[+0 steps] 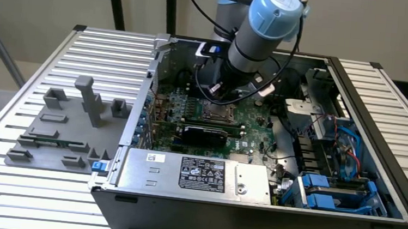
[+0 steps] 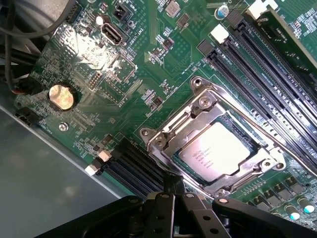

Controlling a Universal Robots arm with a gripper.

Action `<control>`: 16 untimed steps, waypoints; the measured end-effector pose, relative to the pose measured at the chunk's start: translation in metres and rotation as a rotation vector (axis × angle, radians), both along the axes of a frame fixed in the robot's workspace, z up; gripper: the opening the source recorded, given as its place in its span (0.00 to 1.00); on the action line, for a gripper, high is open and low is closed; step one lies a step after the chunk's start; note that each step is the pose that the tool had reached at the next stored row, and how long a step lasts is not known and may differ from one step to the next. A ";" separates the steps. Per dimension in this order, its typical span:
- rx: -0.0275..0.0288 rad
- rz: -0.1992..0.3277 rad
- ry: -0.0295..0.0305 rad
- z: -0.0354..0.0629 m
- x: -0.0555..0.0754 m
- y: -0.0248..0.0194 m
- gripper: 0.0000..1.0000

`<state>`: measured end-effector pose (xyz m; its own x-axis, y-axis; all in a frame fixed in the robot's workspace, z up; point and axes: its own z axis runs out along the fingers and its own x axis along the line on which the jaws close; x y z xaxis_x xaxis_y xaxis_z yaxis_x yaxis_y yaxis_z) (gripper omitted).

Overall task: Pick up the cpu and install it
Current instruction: 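Install the first cpu locking lever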

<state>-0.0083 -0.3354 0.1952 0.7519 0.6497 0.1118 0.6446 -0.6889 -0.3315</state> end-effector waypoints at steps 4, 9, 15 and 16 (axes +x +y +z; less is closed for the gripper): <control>-0.0008 0.000 0.0001 -0.0004 0.001 -0.0008 0.11; -0.0014 0.000 0.0002 -0.0012 0.002 -0.0023 0.11; -0.0010 0.000 0.0001 -0.0025 0.004 -0.0027 0.11; -0.0010 0.000 0.0002 -0.0026 0.004 -0.0028 0.11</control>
<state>-0.0046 -0.3381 0.1925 0.7520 0.6498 0.1110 0.6445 -0.6893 -0.3309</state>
